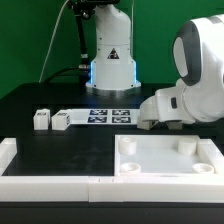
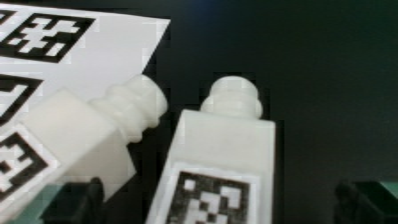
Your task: Assemble one leg
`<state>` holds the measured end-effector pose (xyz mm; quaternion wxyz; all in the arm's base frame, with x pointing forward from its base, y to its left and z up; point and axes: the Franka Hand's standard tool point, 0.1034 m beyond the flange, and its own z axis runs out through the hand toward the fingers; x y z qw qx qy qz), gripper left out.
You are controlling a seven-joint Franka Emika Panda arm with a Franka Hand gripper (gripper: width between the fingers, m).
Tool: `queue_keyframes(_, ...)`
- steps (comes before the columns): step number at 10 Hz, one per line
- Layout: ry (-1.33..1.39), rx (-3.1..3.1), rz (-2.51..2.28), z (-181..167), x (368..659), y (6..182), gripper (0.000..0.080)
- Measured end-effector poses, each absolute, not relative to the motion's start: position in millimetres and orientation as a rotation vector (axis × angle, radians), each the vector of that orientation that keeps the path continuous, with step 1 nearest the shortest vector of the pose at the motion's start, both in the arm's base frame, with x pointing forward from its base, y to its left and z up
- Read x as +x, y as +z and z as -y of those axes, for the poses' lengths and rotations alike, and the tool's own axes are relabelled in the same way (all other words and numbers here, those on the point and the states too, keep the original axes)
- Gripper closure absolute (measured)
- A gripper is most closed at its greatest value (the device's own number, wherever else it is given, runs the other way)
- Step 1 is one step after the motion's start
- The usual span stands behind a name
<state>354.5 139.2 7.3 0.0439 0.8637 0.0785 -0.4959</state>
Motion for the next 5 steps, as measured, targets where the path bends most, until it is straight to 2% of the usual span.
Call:
queue_keyframes(2, -1.518, 2.638, -0.241, -139.3, 354.3, 8.2, 0.0151)
queue_keyframes(3, -1.518, 2.638, -0.241, -139.3, 354.7, 8.9, 0.0249)
queue_keyframes(4, -1.517, 2.639, -0.241, -139.3, 354.6, 8.2, 0.0408)
queue_keyframes(5, -1.518, 2.638, -0.241, -139.3, 354.5, 8.1, 0.0408)
